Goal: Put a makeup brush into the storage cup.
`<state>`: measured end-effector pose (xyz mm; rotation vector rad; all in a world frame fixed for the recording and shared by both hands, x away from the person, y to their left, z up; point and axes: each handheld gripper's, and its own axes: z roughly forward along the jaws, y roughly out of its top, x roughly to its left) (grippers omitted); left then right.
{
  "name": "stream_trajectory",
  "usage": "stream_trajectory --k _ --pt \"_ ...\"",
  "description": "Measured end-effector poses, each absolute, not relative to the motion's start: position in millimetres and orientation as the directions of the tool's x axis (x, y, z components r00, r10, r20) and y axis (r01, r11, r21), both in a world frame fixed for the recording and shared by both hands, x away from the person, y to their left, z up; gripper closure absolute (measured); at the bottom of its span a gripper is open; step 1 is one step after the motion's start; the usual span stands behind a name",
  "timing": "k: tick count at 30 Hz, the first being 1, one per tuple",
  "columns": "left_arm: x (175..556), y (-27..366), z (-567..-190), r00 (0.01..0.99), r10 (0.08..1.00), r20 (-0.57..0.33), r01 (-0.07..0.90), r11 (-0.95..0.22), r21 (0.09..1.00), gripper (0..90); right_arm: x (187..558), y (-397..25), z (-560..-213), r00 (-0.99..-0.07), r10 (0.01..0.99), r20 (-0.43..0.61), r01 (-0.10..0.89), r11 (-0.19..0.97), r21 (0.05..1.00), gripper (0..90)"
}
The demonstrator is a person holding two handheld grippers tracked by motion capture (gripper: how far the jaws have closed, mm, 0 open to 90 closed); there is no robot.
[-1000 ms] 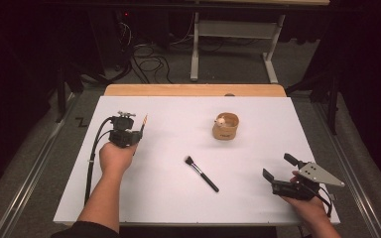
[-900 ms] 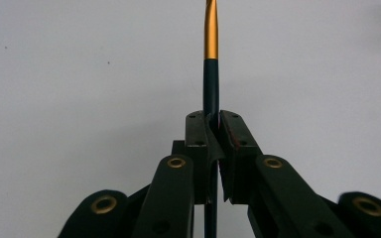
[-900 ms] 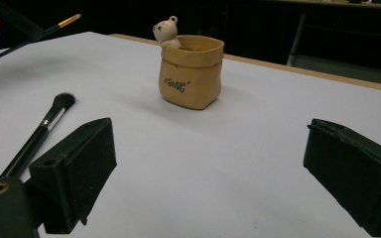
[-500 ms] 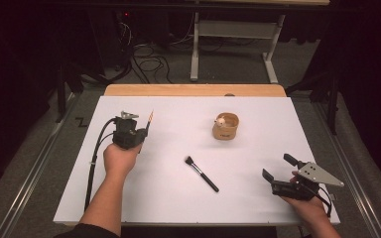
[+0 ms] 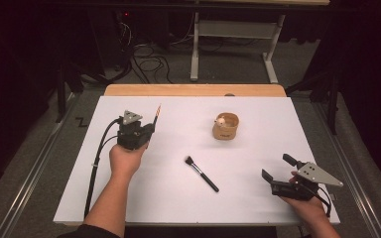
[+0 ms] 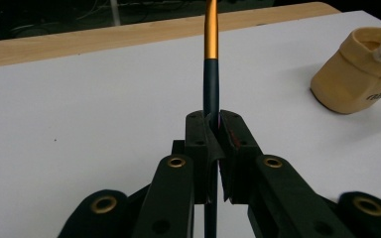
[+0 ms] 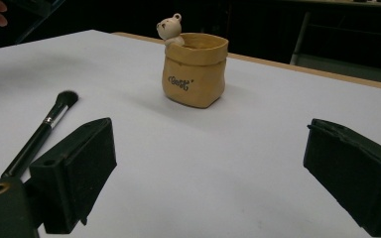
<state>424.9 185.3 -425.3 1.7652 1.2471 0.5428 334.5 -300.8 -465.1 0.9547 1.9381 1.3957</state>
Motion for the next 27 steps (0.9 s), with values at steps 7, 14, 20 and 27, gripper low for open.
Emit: stream_trajectory --k 7,14,20,27 --pt "422.5 177.9 -424.6 0.434 0.887 -0.158 0.480 -0.080 0.873 83.4 334.3 -300.8 -465.1 -0.589 0.807 -0.035 0.222 0.204 0.953 6.6" --pt "418.8 168.8 -423.7 0.470 0.867 -0.168 0.420 -0.052 0.906 83.4 334.3 -300.7 -465.2 -0.592 0.805 -0.039 0.217 0.206 0.954 6.6" --pt "417.3 164.3 -422.9 0.488 0.855 -0.176 0.382 -0.028 0.924 83.4 334.2 -300.1 -465.4 -0.593 0.805 -0.034 0.222 0.204 0.954 6.6" --pt "415.8 155.2 -423.4 0.511 0.842 -0.170 0.353 -0.025 0.935 83.4 334.1 -300.4 -465.3 -0.595 0.803 -0.038 0.216 0.205 0.955 6.6"
